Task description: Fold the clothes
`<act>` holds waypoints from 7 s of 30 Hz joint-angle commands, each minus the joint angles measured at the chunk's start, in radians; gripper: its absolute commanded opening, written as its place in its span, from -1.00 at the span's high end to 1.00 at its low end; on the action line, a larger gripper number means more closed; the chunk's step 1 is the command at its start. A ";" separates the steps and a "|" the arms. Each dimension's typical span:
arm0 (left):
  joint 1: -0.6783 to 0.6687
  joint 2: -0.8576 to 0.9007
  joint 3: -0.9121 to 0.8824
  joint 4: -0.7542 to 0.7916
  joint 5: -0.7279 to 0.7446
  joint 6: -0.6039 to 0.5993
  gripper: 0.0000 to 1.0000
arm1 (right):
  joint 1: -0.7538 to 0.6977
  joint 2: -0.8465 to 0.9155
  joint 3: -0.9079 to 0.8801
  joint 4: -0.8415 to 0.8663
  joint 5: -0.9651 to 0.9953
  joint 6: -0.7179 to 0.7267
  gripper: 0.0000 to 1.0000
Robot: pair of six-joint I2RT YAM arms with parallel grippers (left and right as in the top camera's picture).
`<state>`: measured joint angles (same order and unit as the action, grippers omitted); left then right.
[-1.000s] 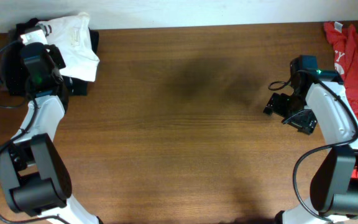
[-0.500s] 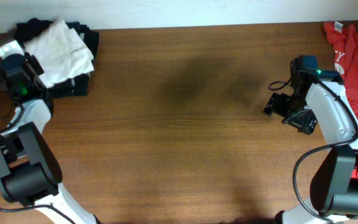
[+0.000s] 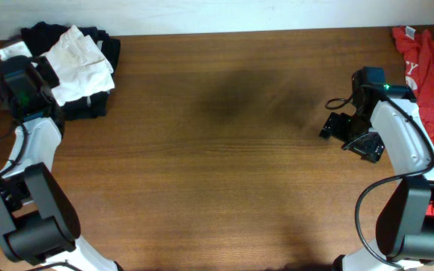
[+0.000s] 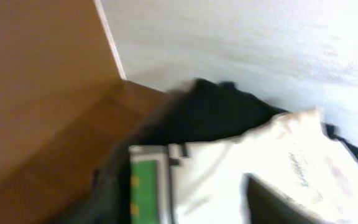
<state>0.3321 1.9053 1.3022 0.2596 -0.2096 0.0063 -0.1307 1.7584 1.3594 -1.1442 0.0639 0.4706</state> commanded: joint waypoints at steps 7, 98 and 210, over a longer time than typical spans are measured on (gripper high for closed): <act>0.002 0.108 0.006 -0.014 0.116 -0.088 0.98 | -0.006 0.002 0.010 0.008 0.020 0.001 -0.97; -0.348 -1.900 -1.294 -0.328 0.370 -0.081 -0.99 | -0.006 0.002 0.010 0.008 0.020 0.001 -0.97; -0.351 -1.899 -1.294 -0.325 0.370 -0.081 -0.99 | 0.154 -1.755 -1.354 1.065 -0.079 -0.437 -0.97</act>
<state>-0.0147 0.0147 0.0158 -0.0650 0.1665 -0.0795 0.0311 0.0120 0.0101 -0.0723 -0.0238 0.0433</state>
